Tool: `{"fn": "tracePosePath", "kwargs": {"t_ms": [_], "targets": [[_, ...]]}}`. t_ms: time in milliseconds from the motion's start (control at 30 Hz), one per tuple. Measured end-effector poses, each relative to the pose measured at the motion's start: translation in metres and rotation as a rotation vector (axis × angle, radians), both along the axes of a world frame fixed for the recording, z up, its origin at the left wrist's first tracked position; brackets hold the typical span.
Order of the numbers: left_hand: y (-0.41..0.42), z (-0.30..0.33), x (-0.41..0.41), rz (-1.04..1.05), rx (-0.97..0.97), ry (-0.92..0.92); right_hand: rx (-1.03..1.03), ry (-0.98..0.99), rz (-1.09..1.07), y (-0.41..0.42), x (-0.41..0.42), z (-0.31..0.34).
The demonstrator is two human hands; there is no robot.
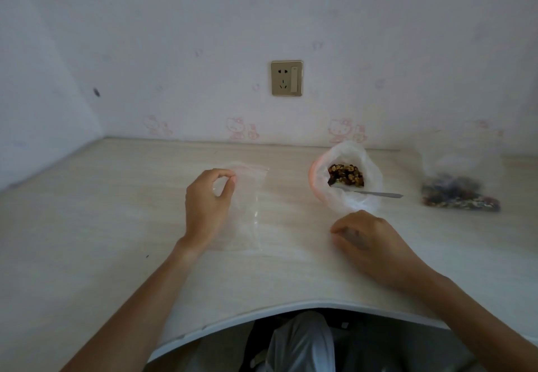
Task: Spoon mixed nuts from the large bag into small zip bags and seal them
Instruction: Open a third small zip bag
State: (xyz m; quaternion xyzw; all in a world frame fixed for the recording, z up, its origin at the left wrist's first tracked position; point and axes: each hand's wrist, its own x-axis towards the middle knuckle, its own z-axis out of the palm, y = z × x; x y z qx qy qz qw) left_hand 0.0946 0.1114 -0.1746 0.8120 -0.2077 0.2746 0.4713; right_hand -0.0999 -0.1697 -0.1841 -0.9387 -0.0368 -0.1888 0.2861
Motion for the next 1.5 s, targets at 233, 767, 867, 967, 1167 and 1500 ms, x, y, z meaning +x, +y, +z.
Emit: {"fn": "tracePosePath", "kwargs": {"t_ms": [233, 767, 867, 967, 1167, 1500], "targets": [[-0.052, 0.042, -0.046, -0.157, -0.048, -0.276, 0.635, 0.011, 0.017, 0.026, 0.016, 0.072], [-0.114, 0.051, -0.092, -0.395, -0.138, 0.020, 0.801, -0.076, -0.191, 0.005, -0.006, 0.089], [-0.117, 0.063, -0.088, -0.340, -0.154, 0.223, 0.773, -0.095, -0.145, 0.007, -0.011, 0.093], [-0.115, 0.068, -0.083, -0.316, -0.130, 0.315, 0.695, -0.107, -0.126, 0.007, -0.014, 0.098], [-0.102, 0.070, -0.087, -0.344, -0.119, 0.282, 0.487, -0.177, -0.310, -0.010, -0.018, 0.101], [-0.096, 0.076, -0.108, -0.270, 0.120, -0.151, 0.741, -0.086, -0.399, -0.013, -0.018, 0.105]]}}
